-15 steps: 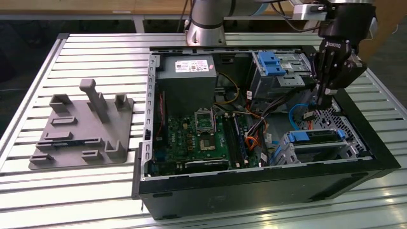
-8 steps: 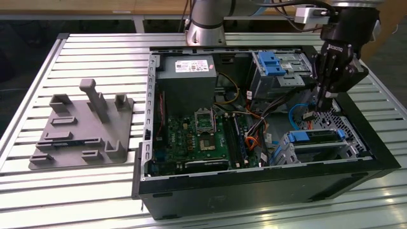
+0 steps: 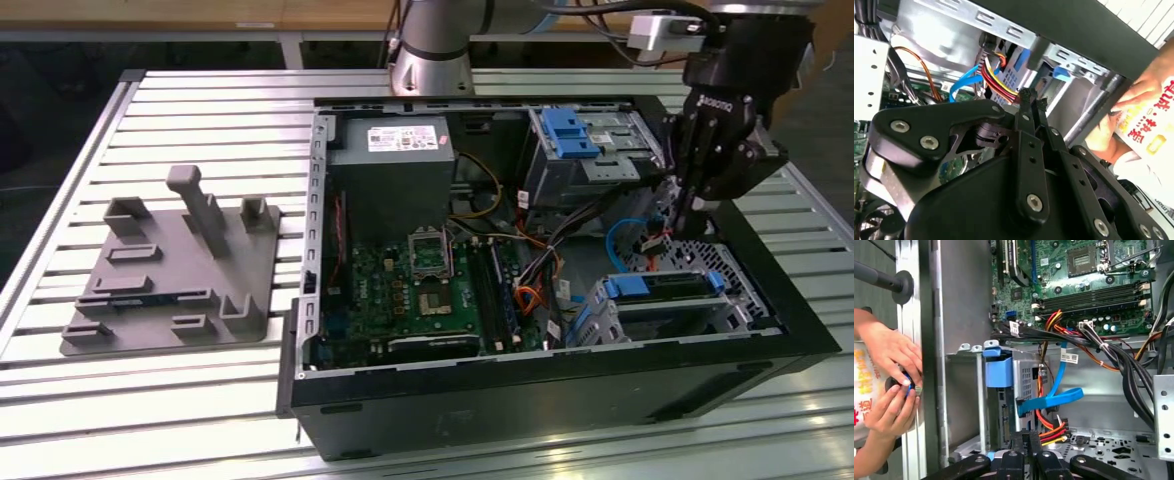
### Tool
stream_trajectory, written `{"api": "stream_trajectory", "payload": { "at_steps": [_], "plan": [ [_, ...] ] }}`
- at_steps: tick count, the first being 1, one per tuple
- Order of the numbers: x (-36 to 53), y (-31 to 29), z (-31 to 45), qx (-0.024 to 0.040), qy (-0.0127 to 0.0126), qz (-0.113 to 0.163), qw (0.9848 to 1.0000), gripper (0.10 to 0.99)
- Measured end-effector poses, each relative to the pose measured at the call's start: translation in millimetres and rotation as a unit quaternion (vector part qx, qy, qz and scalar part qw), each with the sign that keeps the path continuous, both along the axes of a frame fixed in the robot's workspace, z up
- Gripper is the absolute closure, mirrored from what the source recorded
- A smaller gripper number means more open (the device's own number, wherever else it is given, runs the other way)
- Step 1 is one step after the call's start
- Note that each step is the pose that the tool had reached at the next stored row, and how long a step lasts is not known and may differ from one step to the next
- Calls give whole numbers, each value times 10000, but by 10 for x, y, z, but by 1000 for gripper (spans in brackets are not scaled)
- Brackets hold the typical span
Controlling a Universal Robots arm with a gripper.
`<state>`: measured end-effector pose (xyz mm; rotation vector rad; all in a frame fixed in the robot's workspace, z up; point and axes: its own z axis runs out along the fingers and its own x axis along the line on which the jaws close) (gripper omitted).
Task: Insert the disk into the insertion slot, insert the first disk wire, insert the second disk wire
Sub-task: 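Insert the first disk wire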
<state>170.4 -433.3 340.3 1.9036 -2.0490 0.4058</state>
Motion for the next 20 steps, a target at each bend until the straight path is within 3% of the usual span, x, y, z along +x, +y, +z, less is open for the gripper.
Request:
{"api": "stream_trajectory", "payload": {
  "at_steps": [2, 7, 10, 13, 20],
  "plan": [
    [0, -17, 13, 28, 1, -1, 10000, 925],
    [0, -49, 19, 436, 1, -1, 9991, 925],
    [1, -81, 42, 595, 1, -1, 9982, 925],
    [0, -120, 67, 662, 1, -2, 9978, 925],
    [1, -223, 67, 683, -3, -52, 9976, 925]
  ]
}}
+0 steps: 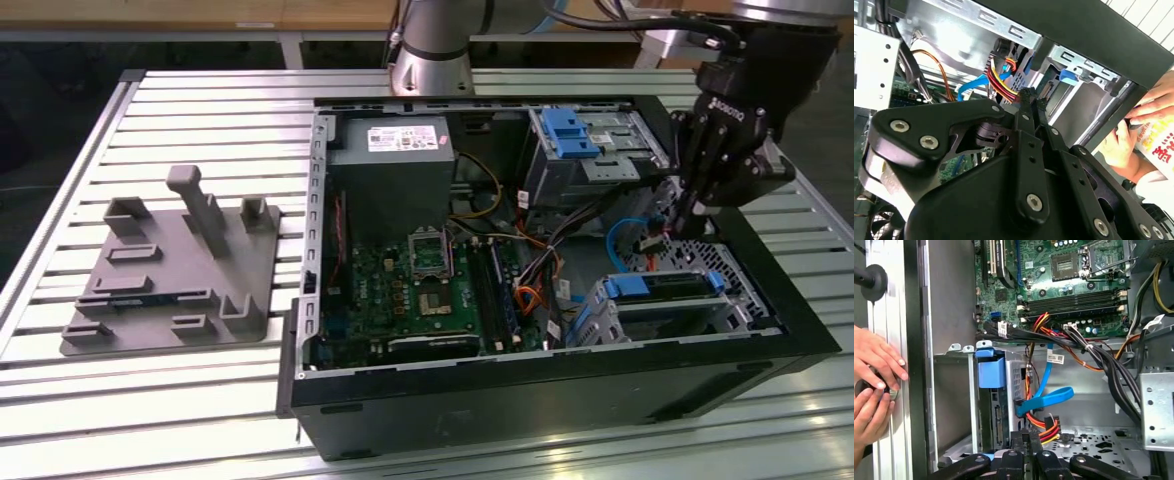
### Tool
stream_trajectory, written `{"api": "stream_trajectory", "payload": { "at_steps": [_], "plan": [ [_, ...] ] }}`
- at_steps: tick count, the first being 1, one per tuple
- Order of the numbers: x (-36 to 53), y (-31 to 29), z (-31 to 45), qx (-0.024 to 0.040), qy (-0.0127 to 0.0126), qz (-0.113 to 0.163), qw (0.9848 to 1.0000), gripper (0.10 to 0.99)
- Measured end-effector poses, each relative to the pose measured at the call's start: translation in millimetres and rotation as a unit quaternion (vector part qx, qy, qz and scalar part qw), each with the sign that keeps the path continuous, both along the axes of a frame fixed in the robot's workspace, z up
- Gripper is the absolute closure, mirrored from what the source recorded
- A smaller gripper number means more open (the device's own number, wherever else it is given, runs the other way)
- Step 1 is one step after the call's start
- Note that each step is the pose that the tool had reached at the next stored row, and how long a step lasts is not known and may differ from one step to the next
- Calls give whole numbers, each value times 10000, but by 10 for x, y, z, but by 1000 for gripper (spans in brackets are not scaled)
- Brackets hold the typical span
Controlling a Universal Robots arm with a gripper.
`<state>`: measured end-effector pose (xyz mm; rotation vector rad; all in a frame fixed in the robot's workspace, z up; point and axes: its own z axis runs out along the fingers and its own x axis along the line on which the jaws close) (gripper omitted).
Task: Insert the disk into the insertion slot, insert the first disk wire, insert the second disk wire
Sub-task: 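Insert the first disk wire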
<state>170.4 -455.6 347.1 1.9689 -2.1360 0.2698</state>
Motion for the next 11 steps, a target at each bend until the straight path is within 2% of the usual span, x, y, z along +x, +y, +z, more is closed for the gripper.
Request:
{"api": "stream_trajectory", "payload": {
  "at_steps": [7, 9, 11],
  "plan": [
    [0, -85, -2, 74, 0, -36, 10000, 925],
    [0, -101, -3, 145, 1, -41, 9999, 925],
    [0, -114, -3, 251, 1, -44, 9997, 925]
  ]
}}
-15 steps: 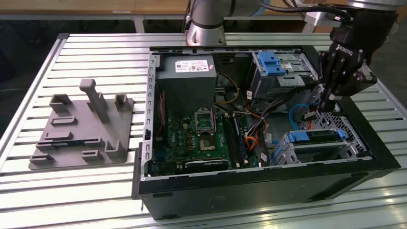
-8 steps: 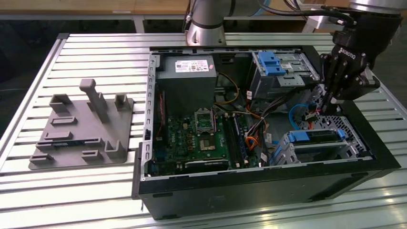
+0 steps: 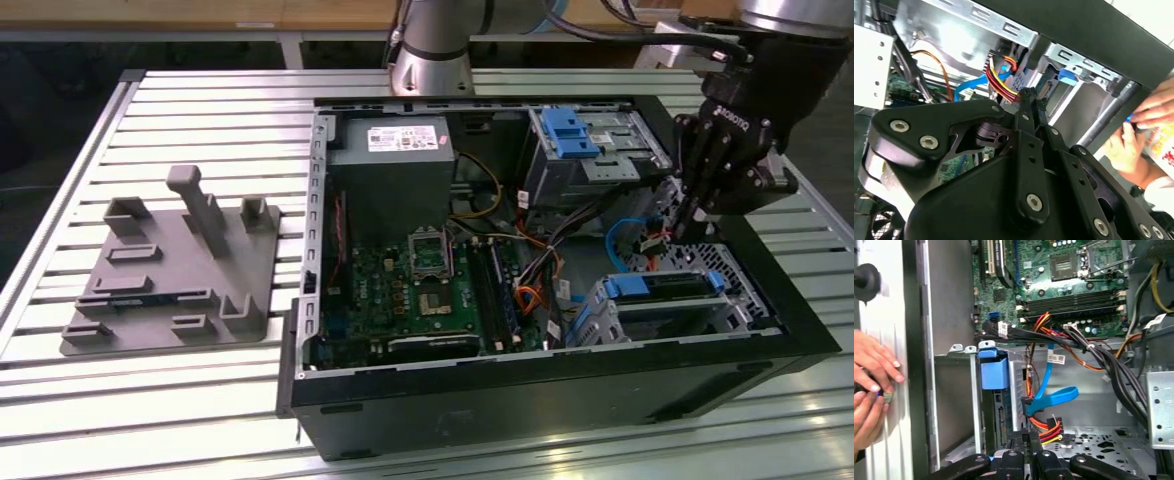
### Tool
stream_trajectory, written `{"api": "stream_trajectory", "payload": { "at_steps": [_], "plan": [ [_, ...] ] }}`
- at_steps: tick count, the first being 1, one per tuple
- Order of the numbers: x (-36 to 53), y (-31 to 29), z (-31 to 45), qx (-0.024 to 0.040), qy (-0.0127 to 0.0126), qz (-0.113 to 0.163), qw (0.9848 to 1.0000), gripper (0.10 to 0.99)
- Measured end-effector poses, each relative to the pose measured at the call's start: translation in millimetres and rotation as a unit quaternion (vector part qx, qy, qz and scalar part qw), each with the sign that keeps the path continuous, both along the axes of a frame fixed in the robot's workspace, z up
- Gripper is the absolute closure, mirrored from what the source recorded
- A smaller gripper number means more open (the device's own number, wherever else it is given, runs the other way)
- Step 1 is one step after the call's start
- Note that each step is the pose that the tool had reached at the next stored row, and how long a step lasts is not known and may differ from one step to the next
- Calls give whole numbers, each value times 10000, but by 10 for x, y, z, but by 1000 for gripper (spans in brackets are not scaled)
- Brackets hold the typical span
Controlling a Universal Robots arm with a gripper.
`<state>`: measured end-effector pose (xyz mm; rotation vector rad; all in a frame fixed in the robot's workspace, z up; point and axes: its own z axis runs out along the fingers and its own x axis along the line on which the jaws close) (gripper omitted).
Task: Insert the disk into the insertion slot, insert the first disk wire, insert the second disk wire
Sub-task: 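Insert the first disk wire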
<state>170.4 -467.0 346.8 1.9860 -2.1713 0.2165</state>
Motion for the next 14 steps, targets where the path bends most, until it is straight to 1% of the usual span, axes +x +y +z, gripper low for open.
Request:
{"api": "stream_trajectory", "payload": {
  "at_steps": [2, 5, 7, 9, 10, 11, 14],
  "plan": [
    [0, -11, -1, 142, 0, -1, 9999, 925],
    [0, -33, 0, 363, 0, -1, 9993, 925],
    [0, -51, 0, 534, 0, -1, 9986, 925],
    [0, -74, 0, 678, 0, -1, 9977, 925],
    [0, -89, -1, 704, 1, -1, 9975, 925],
    [0, -99, -1, 710, 0, 1, 9975, 925],
    [0, -104, -2, 711, 6, 89, 9974, 925]
  ]
}}
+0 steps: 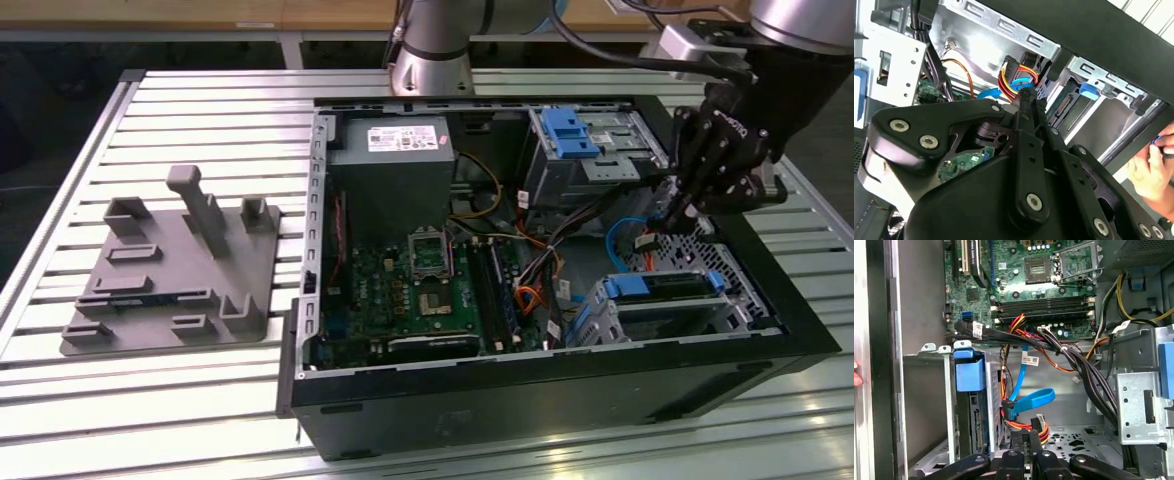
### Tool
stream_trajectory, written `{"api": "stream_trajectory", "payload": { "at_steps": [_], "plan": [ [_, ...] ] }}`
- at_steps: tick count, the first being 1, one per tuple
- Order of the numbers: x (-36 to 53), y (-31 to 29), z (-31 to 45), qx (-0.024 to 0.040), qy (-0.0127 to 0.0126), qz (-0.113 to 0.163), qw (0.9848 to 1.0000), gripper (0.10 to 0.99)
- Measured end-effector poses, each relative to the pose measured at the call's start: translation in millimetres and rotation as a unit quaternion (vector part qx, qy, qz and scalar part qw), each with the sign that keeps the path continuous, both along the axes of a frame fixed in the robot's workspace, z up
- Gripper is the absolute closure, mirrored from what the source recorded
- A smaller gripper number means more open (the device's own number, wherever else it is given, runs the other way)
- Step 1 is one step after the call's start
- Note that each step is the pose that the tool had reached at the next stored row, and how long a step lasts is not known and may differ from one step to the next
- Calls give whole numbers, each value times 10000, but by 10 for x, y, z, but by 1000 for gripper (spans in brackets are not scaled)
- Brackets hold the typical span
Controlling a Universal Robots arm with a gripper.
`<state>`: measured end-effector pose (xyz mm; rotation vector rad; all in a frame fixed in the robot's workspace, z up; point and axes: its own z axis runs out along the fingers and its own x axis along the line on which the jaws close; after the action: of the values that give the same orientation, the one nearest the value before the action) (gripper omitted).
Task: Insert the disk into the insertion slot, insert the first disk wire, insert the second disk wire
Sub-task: 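Insert the first disk wire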
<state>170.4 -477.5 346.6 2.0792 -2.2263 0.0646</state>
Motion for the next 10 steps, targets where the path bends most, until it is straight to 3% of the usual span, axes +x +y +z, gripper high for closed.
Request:
{"api": "stream_trajectory", "payload": {
  "at_steps": [3, 10],
  "plan": [
    [0, -3, -2, 0, 0, 166, 9999, 925],
    [0, -14, -2, 4, 0, 179, 9998, 925]
  ]
}}
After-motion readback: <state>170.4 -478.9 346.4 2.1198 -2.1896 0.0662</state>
